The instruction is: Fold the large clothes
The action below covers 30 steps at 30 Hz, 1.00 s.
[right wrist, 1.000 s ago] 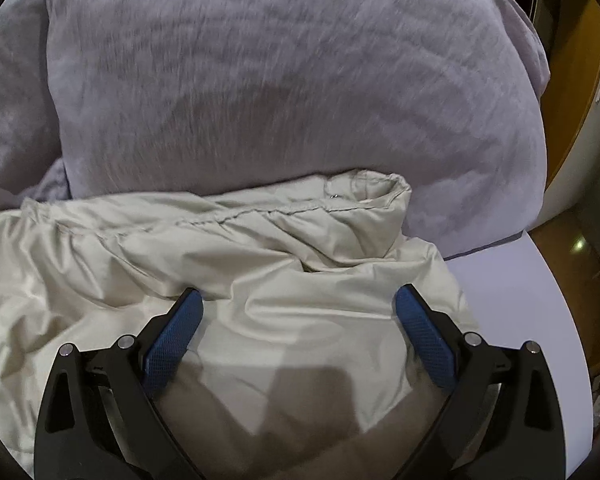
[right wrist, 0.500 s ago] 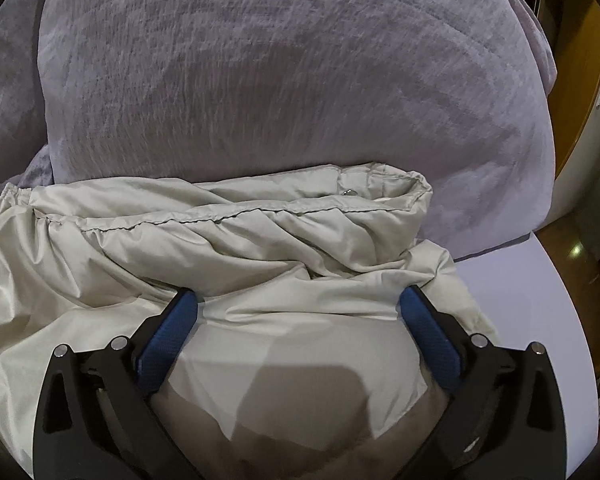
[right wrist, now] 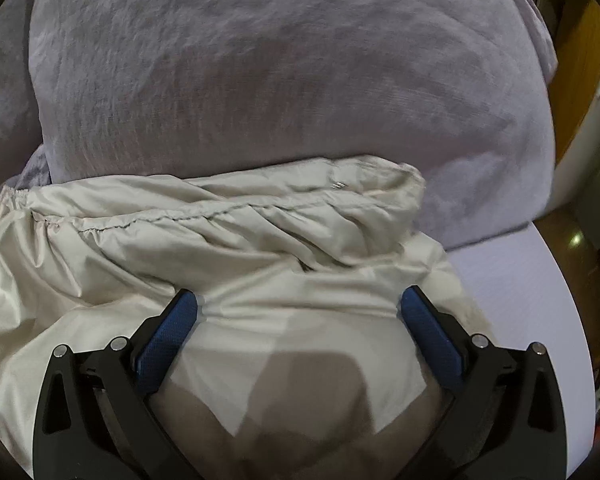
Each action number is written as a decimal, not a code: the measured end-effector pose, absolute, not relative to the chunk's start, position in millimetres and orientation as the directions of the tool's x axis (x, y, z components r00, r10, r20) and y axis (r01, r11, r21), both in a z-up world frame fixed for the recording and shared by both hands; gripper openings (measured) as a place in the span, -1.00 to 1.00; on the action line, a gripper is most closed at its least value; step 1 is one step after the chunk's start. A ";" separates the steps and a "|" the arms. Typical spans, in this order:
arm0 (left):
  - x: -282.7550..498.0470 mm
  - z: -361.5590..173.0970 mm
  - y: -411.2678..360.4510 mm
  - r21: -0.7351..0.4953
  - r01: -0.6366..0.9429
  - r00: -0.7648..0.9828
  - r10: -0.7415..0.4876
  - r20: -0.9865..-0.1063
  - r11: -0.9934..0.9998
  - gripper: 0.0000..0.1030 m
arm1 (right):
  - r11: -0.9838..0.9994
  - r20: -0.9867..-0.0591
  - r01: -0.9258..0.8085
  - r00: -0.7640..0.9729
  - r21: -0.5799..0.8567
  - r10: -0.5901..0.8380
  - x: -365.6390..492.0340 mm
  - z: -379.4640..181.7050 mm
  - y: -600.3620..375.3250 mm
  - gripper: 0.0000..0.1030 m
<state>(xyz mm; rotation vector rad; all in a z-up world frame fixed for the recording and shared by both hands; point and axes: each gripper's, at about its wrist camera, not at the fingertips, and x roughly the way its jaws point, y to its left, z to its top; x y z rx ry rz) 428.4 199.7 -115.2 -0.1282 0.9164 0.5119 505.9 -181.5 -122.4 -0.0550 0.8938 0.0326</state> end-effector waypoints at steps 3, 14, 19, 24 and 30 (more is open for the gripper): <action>404.6 -99.9 202.5 0.090 -0.473 0.515 0.358 -0.779 0.877 0.92 | 0.999 -0.772 -0.030 0.636 -0.025 0.000 488.9 -109.5 -199.3 0.97; 294.8 -78.4 233.2 -0.008 -0.536 0.499 0.309 -0.810 0.844 0.92 | 0.983 -0.844 0.115 0.533 0.142 0.059 425.2 -118.6 -301.8 0.97; 265.1 -89.3 236.8 -0.096 -0.573 0.474 0.233 -0.849 0.814 0.92 | 0.936 -0.862 0.170 0.465 0.309 0.200 418.7 -141.8 -325.3 0.97; 261.9 -106.6 234.1 -0.182 -0.587 0.474 0.153 -0.867 0.789 0.92 | 0.913 -0.865 0.179 0.426 0.368 0.265 426.0 -157.1 -330.7 0.97; 282.5 -119.8 237.3 -0.268 -0.606 0.495 0.092 -0.864 0.749 0.56 | 0.896 -0.845 0.156 0.431 0.416 0.317 440.5 -165.5 -326.4 0.52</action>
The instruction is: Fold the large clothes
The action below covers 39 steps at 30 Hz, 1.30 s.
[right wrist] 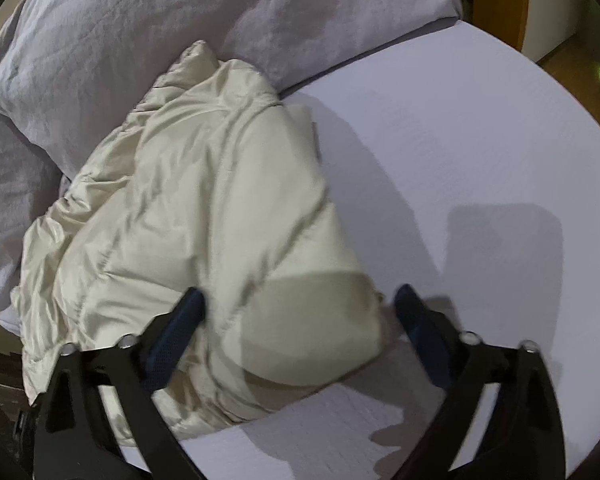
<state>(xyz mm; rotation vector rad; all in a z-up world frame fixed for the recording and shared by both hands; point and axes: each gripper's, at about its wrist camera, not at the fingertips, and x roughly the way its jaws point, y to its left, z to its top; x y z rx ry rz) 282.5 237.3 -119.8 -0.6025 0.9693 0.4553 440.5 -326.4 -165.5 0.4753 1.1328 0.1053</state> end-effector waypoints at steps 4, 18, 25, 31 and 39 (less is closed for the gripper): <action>287.2 -117.7 238.7 -0.309 -0.631 0.528 0.102 -0.843 0.712 0.08 | 0.908 -0.836 0.132 0.460 0.398 0.300 444.4 -157.7 -315.0 0.07; 212.6 -79.6 240.9 -0.298 -0.593 0.596 0.159 -0.787 0.748 -0.42 | 0.888 -0.781 -0.012 0.470 0.460 0.411 369.1 -140.4 -304.0 -0.43; 134.7 -84.2 251.2 -0.296 -0.632 0.571 0.171 -0.803 0.717 -0.41 | 0.879 -0.775 -0.071 0.443 0.471 0.451 299.6 -130.8 -292.5 -0.43; 106.3 -87.4 252.0 -0.277 -0.660 0.543 0.188 -0.819 0.699 -0.13 | 0.897 -0.793 -0.073 0.442 0.435 0.420 284.0 -121.3 -282.9 -0.23; 103.2 -99.2 254.8 -0.274 -0.702 0.514 0.201 -0.834 0.657 0.54 | 0.960 -0.779 -0.074 0.570 0.270 0.263 277.3 -81.0 -290.3 0.26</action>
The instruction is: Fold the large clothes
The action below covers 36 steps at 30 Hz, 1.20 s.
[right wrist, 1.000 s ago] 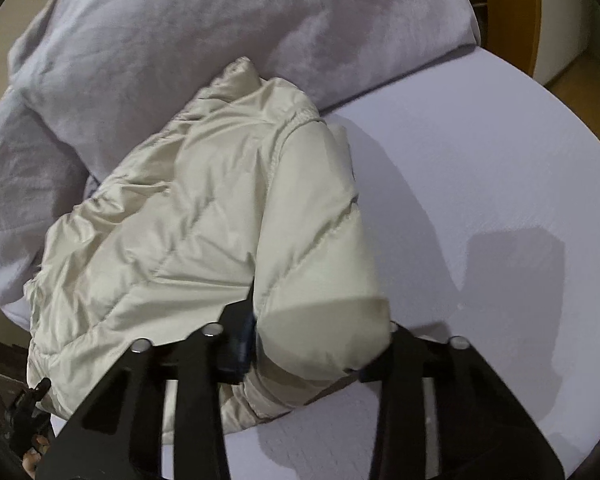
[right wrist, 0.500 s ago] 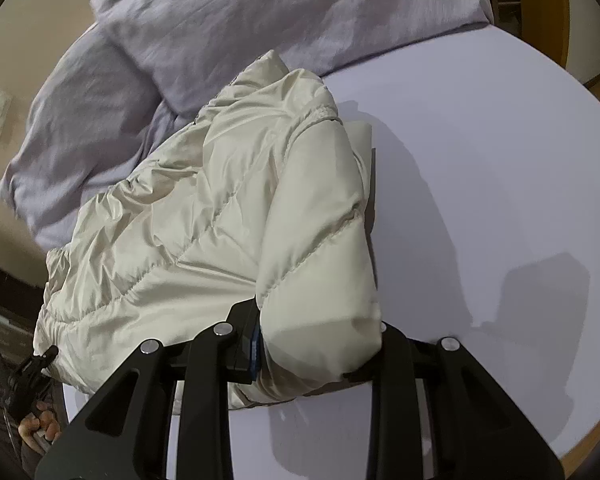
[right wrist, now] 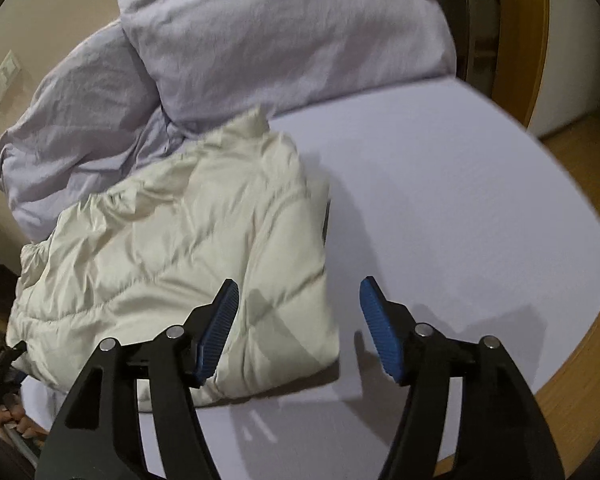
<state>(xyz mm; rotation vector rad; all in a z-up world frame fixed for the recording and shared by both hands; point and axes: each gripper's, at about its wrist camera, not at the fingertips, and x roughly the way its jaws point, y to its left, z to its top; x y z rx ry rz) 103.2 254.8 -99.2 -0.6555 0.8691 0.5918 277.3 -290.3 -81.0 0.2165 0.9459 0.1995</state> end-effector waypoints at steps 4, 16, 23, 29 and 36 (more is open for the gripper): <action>109.6 -104.1 259.4 -0.290 -0.710 0.513 0.189 -0.838 0.641 0.62 | 0.958 -0.774 -0.148 0.565 0.246 0.286 287.3 -72.9 -261.6 0.26; 129.3 -114.3 272.3 -0.362 -0.725 0.536 0.151 -0.831 0.586 0.66 | 0.924 -0.795 -0.365 0.525 0.113 0.305 275.8 -83.4 -169.8 0.38; 133.4 -112.8 270.1 -0.410 -0.720 0.571 0.142 -0.808 0.560 0.22 | 0.917 -0.806 -0.399 0.541 0.004 0.239 265.2 -113.5 -146.9 0.61; 135.3 -98.6 269.4 -0.462 -0.691 0.618 0.124 -0.776 0.555 -0.32 | 0.913 -0.789 -0.407 0.570 -0.031 0.227 264.0 -122.0 -143.4 0.63; 143.9 -55.4 251.5 -0.538 -0.599 0.713 0.088 -0.696 0.593 -0.47 | 0.907 -0.783 -0.415 0.587 -0.075 0.204 262.3 -124.6 -139.8 0.65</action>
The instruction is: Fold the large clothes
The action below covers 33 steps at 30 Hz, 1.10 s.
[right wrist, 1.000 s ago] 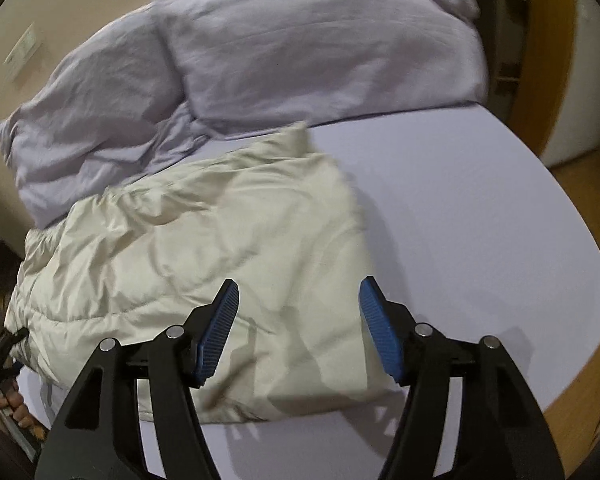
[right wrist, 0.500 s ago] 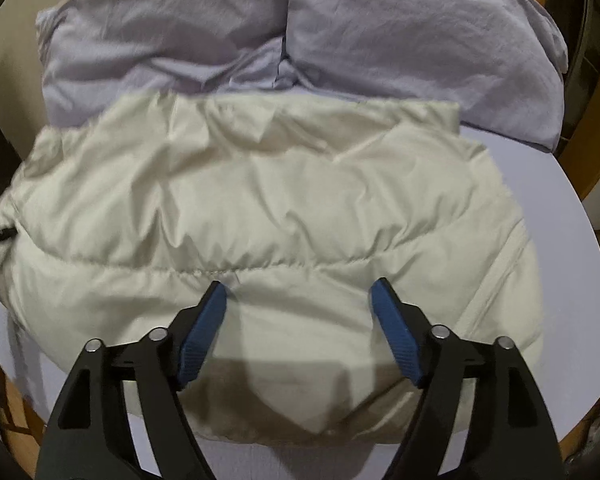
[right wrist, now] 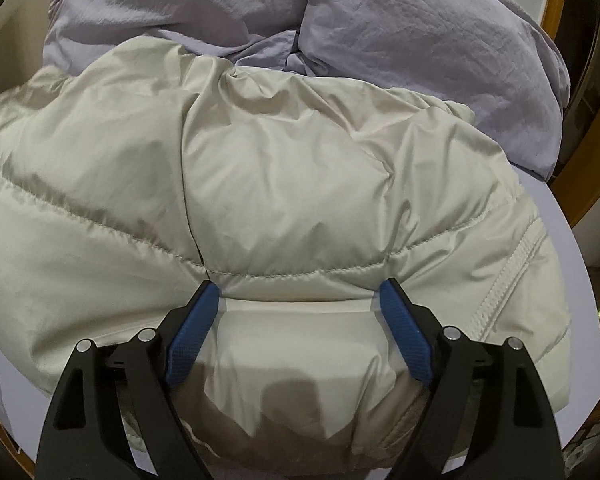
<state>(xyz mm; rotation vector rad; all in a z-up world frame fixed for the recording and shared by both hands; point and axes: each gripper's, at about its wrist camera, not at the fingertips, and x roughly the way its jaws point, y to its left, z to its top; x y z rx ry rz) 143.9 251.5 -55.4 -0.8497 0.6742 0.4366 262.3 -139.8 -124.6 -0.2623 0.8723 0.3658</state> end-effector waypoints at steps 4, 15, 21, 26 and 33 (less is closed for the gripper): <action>153.4 -21.9 227.0 -0.579 -0.504 0.777 0.044 -0.627 0.641 -0.49 | 0.903 -0.787 -0.424 0.580 -0.073 0.209 265.1 -124.0 -140.5 0.65; 189.9 48.8 114.0 -0.608 -0.208 0.852 -0.163 -0.497 0.766 -0.51 | 0.898 -0.813 -0.440 0.528 -0.013 0.247 270.4 -114.4 -150.2 0.65; 217.5 58.6 50.3 -0.573 -0.089 0.824 -0.263 -0.502 0.815 -0.51 | 0.923 -0.788 -0.385 0.560 0.027 0.256 272.8 -94.7 -185.6 0.65; 242.0 50.1 6.2 -0.541 -0.027 0.779 -0.321 -0.538 0.841 -0.51 | 0.952 -0.770 -0.305 0.598 0.036 0.221 278.1 -79.1 -221.8 0.65; 264.6 33.9 -56.5 -0.481 0.056 0.711 -0.373 -0.596 0.875 -0.50 | 0.982 -0.769 -0.184 0.624 0.031 0.141 277.9 -79.4 -273.6 0.65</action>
